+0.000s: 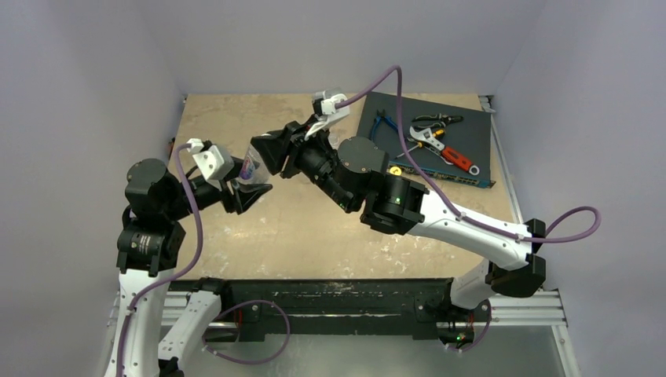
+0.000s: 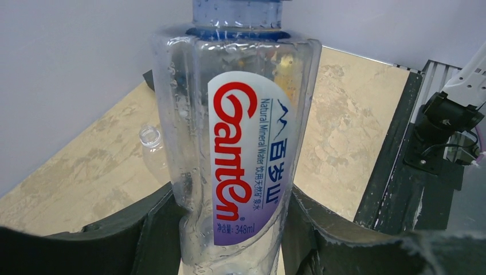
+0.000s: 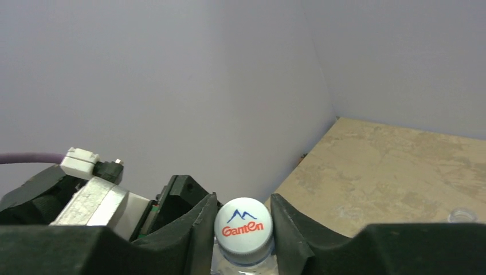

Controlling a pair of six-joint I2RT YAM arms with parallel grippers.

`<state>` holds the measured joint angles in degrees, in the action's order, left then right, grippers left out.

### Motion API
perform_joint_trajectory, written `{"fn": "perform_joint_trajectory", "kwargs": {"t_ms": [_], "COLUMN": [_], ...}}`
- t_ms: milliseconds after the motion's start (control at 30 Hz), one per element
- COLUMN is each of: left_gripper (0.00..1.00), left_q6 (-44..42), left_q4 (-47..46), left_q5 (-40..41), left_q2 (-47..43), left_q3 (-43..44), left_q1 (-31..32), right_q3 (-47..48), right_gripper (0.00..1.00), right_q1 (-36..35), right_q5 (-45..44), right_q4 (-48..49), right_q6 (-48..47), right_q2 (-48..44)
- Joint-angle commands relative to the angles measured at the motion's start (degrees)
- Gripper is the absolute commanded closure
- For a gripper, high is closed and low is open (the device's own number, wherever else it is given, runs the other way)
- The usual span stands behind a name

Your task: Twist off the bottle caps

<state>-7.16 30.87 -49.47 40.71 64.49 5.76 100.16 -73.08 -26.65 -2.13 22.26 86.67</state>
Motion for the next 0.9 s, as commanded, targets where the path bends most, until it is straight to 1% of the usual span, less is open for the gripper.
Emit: {"fn": "perform_joint_trajectory", "kwargs": {"t_ms": [0,67,100,167,200,367,500,700,867], "left_gripper": [0.88,0.89,0.89,0.89,0.89,0.9,0.91,0.92,0.93], "left_q6": [2.4,2.7,2.8,3.1,3.4,5.5,6.7,11.5,16.8], "left_q4": [-3.2,-3.2,-3.3,-3.5,-3.6,-4.8,-4.5,-5.0,-7.3], "left_q5": [-0.3,-0.3,-0.3,-0.3,-0.3,-1.3,-5.1,-14.3,-22.7], "left_q2": [0.5,0.7,0.7,0.8,0.7,1.3,2.4,3.9,4.9], "left_q3": [1.4,1.5,1.5,1.6,1.7,2.4,3.8,6.2,7.2], "left_q1": [0.0,0.1,0.0,0.1,0.0,0.0,0.1,0.0,0.0], "right_q3": [0.5,0.6,0.8,1.7,2.1,3.3,1.0,-5.9,-6.6], "right_gripper": [0.67,0.85,0.91,0.99,1.0,1.0,1.0,1.0,1.0], "right_q1": [-0.2,-0.2,-0.2,-0.2,-0.2,-0.2,-0.2,0.0,0.8], "right_q5": [-1.7,-1.8,-1.8,-1.7,-1.4,0.8,6.6,17.4,29.5], "right_q4": [0.4,0.8,0.6,0.5,0.4,1.0,3.8,10.9,13.5], "right_q6": [-0.9,-1.1,-1.2,-1.6,-1.7,-4.1,-5.8,-10.4,-10.9], "right_q2": [-0.8,-0.9,-0.9,-0.6,-0.5,-0.6,-3.9,-10.1,-11.7]}}
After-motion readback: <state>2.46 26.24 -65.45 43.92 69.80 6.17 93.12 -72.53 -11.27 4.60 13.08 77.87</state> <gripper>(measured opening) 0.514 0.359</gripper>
